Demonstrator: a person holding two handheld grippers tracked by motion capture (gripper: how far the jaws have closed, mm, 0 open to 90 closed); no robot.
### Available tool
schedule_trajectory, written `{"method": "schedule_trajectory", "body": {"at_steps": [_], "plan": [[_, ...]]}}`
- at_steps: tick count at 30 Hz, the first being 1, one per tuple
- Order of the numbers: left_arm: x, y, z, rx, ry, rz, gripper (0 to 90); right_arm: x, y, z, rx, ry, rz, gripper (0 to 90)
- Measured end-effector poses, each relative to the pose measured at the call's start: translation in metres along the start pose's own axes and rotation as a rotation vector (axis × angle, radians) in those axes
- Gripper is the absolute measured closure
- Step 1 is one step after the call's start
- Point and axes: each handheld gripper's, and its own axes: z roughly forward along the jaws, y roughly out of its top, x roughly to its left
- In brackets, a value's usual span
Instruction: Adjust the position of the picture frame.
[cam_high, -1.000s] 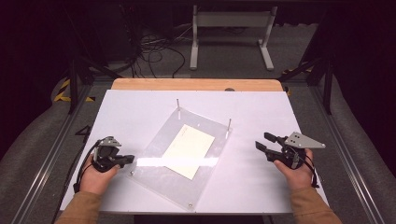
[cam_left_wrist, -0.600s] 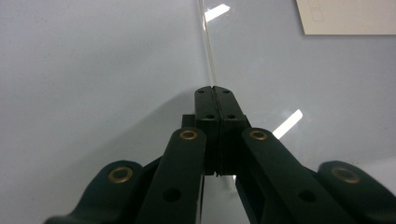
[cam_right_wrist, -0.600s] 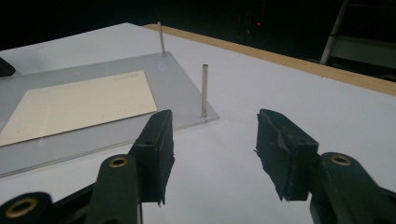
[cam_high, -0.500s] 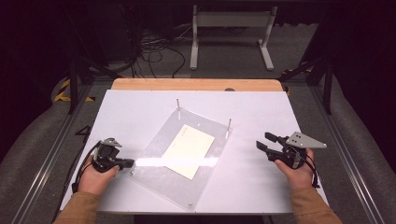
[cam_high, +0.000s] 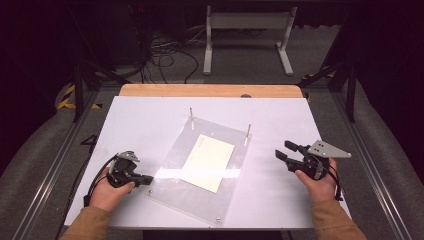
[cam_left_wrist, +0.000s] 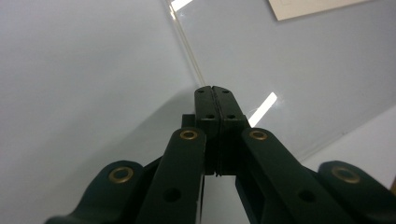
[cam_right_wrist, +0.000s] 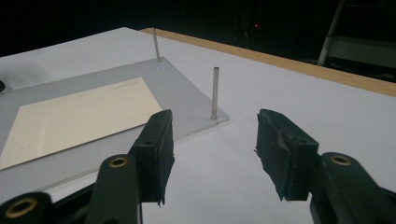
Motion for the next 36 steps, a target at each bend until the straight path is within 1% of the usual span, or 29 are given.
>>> {"method": "schedule_trajectory", "body": {"at_steps": [1, 3, 4, 6, 9, 14, 18, 21, 23, 24, 26, 29, 30, 32, 34, 36], "plan": [[-0.002, 0.001, 0.001, 0.004, -0.008, 0.006, 90.0, 0.0, 0.0, 0.0, 0.0, 0.0, 0.0, 46.6], [-0.011, 0.005, 0.008, 0.02, -0.035, 0.043, 90.0, -0.001, 0.0, -0.001, -0.002, -0.002, 0.003, 46.7], [-0.011, 0.005, 0.008, 0.02, -0.035, 0.043, 90.0, -0.001, 0.0, -0.001, -0.002, -0.002, 0.003, 46.7], [-0.018, 0.008, 0.011, 0.029, -0.05, 0.061, 90.0, -0.002, 0.0, -0.002, -0.003, -0.002, 0.009, 46.6], [-0.024, 0.011, 0.015, 0.043, -0.055, 0.083, 90.0, -0.004, 0.0, -0.003, -0.005, -0.001, 0.017, 46.6], [-0.033, 0.014, 0.021, 0.053, -0.086, 0.112, 90.0, -0.005, -0.001, -0.005, -0.006, -0.004, 0.028, 46.6], [-0.04, 0.016, 0.025, 0.055, -0.097, 0.135, 90.0, -0.006, 0.0, -0.005, -0.006, -0.001, 0.029, 46.6], [-0.046, 0.018, 0.029, 0.053, -0.116, 0.139, 89.9, -0.006, 0.0, -0.003, -0.005, 0.005, 0.037, 47.9], [-0.052, 0.019, 0.034, 0.043, -0.134, 0.152, 89.9, -0.007, 0.001, -0.002, -0.006, 0.014, 0.045, 48.9], [-0.054, 0.02, 0.036, 0.045, -0.134, 0.164, 89.9, -0.007, 0.002, -0.001, -0.006, 0.018, 0.046, 49.2], [-0.06, 0.021, 0.039, 0.042, -0.143, 0.177, 89.9, -0.007, 0.003, 0.001, -0.004, 0.017, 0.052, 49.9], [-0.065, 0.021, 0.043, 0.031, -0.161, 0.178, 89.8, -0.008, 0.004, 0.004, -0.001, 0.028, 0.06, 51.1], [-0.065, 0.021, 0.043, 0.03, -0.161, 0.178, 89.7, -0.009, 0.004, 0.005, 0.005, 0.024, 0.063, 51.9], [-0.064, 0.02, 0.042, 0.016, -0.174, 0.177, 88.5, -0.01, 0.006, 0.011, 0.02, 0.014, 0.065, 53.4], [-0.064, 0.02, 0.041, 0.007, -0.164, 0.174, 83.2, -0.01, 0.008, 0.017, 0.031, 0.014, 0.073, 55.0], [-0.064, 0.019, 0.037, -0.01, -0.154, 0.171, 81.3, -0.01, 0.013, 0.025, 0.051, 0.01, 0.067, 55.7]]}}
